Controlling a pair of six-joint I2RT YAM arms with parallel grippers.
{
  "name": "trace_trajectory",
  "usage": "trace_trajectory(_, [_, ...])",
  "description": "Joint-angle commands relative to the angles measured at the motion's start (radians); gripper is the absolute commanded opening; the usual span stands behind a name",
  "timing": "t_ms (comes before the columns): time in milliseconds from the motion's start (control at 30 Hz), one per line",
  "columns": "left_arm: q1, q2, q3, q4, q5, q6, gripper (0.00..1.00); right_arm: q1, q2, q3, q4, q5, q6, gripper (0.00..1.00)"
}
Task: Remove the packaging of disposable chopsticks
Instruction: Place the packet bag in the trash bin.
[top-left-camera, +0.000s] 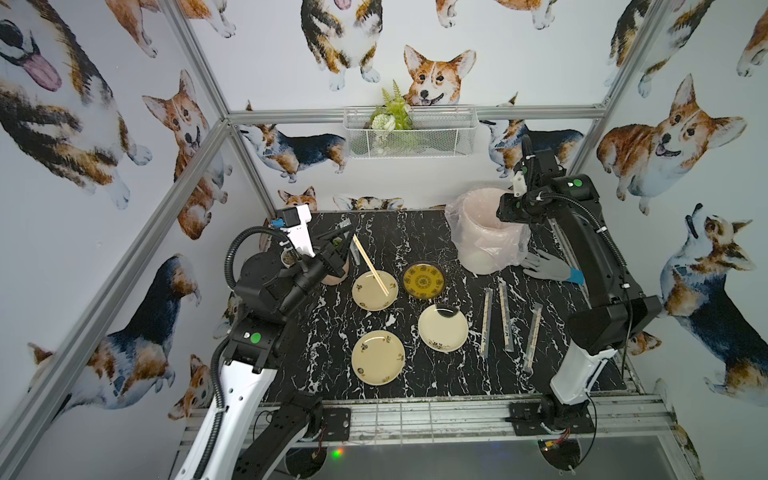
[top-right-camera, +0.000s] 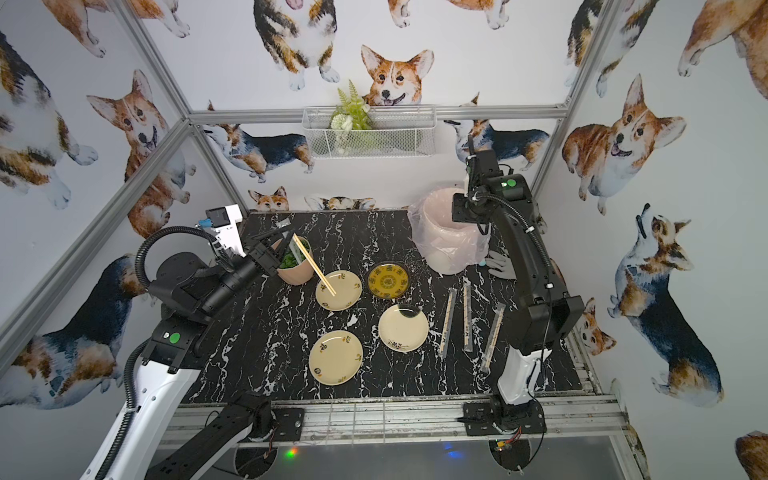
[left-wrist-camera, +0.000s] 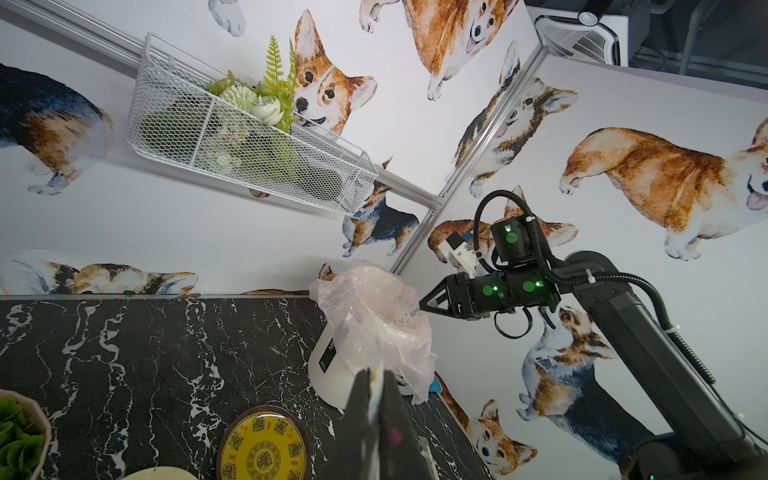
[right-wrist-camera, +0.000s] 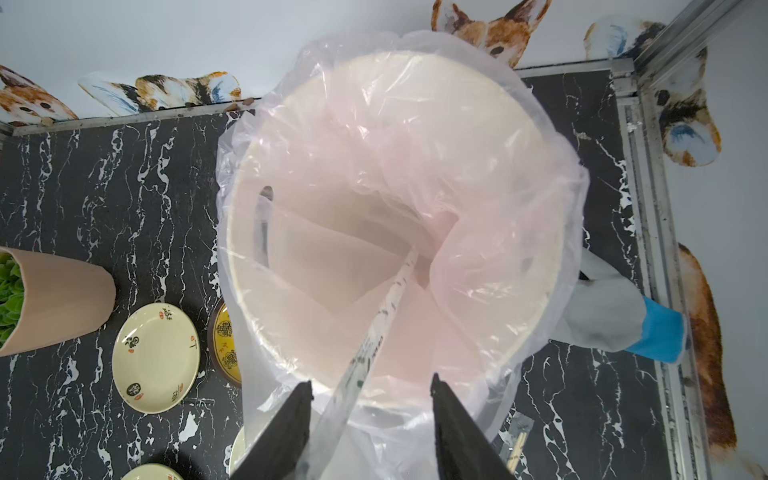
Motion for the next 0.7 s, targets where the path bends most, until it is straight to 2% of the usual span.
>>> trace_trajectory(0, [0.002, 0.005, -0.004, 0.046, 0.012, -0.019, 0.0, 0.0, 0.031, 0.033, 0.015, 0.005, 0.021, 0.54])
trace_trajectory(100, [0.001, 0.012, -0.005, 0.047, 0.018, -0.025, 0.0, -0.001, 0.071, 0.087, 0.001, 0.033, 0.018, 0.67])
trace_trajectory(233, [0.001, 0.02, -0.008, 0.048, 0.021, -0.031, 0.0, 0.0, 0.082, 0.124, -0.061, 0.069, 0.006, 0.75])
trace_trajectory(333, [0.001, 0.027, -0.017, 0.058, 0.021, -0.041, 0.0, -0.003, 0.025, 0.015, -0.042, 0.104, -0.004, 0.83])
trace_trajectory(433, [0.001, 0.035, -0.025, 0.07, 0.021, -0.052, 0.0, -0.032, -0.055, -0.135, 0.004, 0.088, 0.012, 0.85])
trace_trajectory(567, [0.002, 0.048, -0.025, 0.072, 0.028, -0.058, 0.0, -0.076, -0.181, -0.335, 0.104, 0.031, 0.046, 0.9])
trace_trajectory(667, [0.001, 0.055, -0.025, 0.072, 0.032, -0.058, 0.0, -0.117, -0.229, -0.417, 0.131, -0.065, 0.066, 0.9])
